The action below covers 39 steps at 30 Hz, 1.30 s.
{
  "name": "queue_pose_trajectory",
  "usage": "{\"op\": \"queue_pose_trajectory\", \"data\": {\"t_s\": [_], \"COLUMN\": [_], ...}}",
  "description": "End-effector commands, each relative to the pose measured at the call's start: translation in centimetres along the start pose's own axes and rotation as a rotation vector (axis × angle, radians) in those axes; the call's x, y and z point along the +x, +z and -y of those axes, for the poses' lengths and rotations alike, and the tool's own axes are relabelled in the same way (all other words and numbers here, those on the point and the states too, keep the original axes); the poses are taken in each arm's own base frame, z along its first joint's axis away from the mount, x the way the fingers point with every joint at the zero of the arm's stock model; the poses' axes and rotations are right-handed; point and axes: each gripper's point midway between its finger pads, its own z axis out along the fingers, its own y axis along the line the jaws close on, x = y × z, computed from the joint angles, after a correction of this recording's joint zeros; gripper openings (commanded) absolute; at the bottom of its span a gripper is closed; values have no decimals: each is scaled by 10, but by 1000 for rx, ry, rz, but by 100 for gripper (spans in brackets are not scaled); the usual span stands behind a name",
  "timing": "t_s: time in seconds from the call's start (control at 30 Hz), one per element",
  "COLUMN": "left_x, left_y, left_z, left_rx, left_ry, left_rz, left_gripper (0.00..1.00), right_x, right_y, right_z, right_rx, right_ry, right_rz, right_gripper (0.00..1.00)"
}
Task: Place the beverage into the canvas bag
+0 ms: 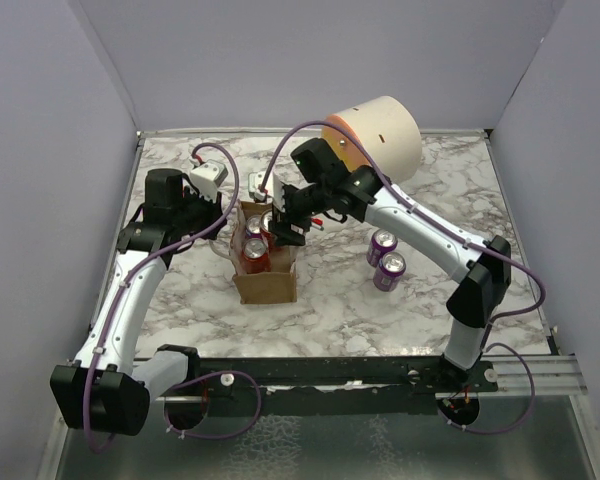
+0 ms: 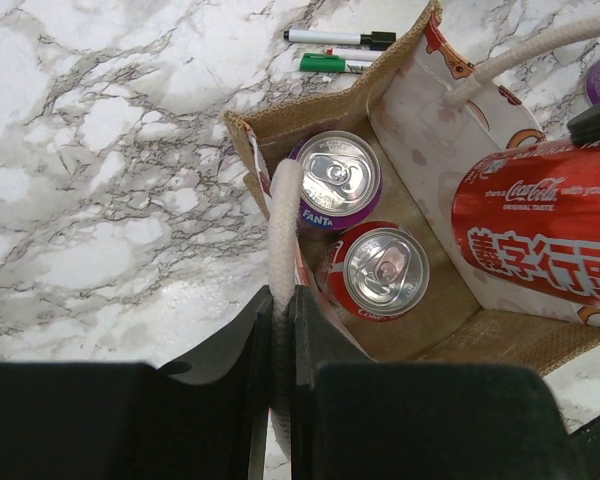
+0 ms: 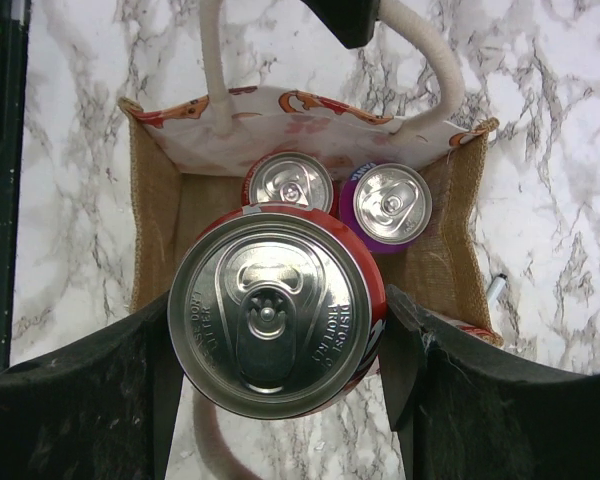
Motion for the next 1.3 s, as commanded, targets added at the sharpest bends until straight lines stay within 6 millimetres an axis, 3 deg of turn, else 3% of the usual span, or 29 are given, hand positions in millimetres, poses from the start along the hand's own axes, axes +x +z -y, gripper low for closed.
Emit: {"op": "queue_pose_trajectory", "data": {"t_s": [0.0,0.4,0.9,1.27], "left_x": [5,5,4,7], "left_y": [4,5,1,2], "left_z": [1,1,1,6], "left_rx": [22,30,45,73], "left_ry": [-37,-54,-62,-60], "left_rz": [-14,-14,2,2], "left_gripper": [0,0,0,0], "right_x": [-23,3,28,46], "right_y": [-2,21,57,64], "right_z": [19,28,29,38], "right_rx": [44,43,44,84], "right_ry": [-87,-106,4,60], "right_rz": [18,-65,-53,-36], "right_gripper": [24,24,24,24]}}
